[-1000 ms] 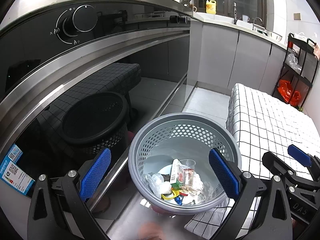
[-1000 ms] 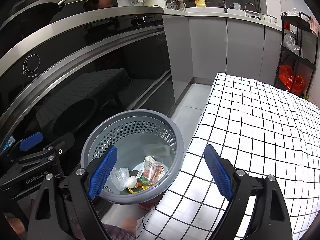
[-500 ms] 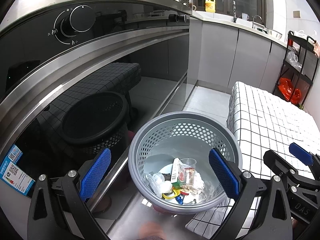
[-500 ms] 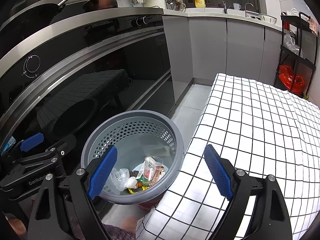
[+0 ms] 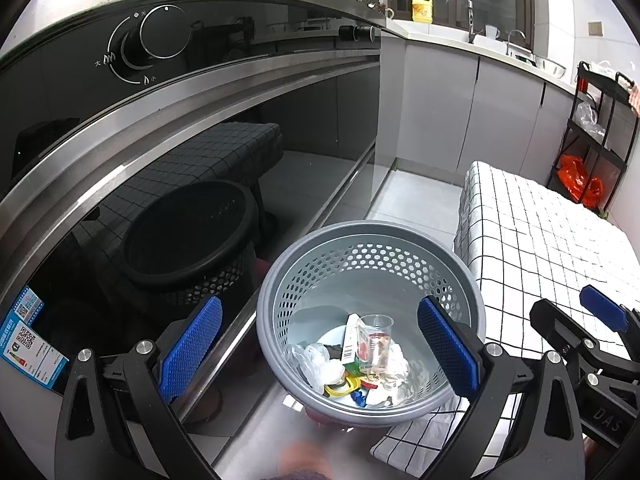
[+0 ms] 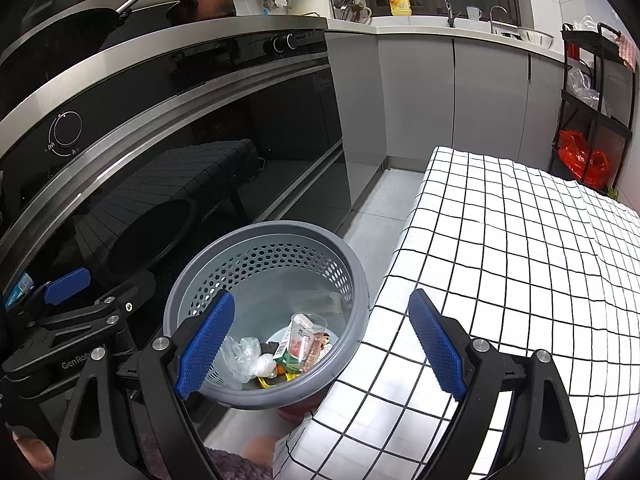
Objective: Collect trash
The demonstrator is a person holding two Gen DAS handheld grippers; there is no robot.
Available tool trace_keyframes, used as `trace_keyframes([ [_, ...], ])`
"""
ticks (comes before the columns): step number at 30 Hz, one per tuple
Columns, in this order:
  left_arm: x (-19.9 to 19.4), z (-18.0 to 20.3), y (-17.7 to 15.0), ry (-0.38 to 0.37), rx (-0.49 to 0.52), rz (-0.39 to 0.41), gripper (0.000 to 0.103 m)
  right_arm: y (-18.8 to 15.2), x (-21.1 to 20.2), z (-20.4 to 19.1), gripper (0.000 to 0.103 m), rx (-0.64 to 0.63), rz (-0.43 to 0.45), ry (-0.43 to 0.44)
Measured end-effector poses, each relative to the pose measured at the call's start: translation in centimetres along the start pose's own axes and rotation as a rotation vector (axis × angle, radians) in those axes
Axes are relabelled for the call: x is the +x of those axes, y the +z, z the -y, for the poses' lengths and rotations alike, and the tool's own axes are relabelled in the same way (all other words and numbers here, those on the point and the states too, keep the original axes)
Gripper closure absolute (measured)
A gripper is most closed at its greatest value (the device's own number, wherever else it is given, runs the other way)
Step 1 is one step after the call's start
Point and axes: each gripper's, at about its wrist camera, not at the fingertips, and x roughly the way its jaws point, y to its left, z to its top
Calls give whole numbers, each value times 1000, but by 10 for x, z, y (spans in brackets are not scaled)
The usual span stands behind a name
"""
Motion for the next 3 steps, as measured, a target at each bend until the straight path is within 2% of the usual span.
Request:
trace_keyframes([
  [3, 0, 0, 0, 0, 0, 1, 7, 0, 0, 0, 18, 0, -1, 0],
])
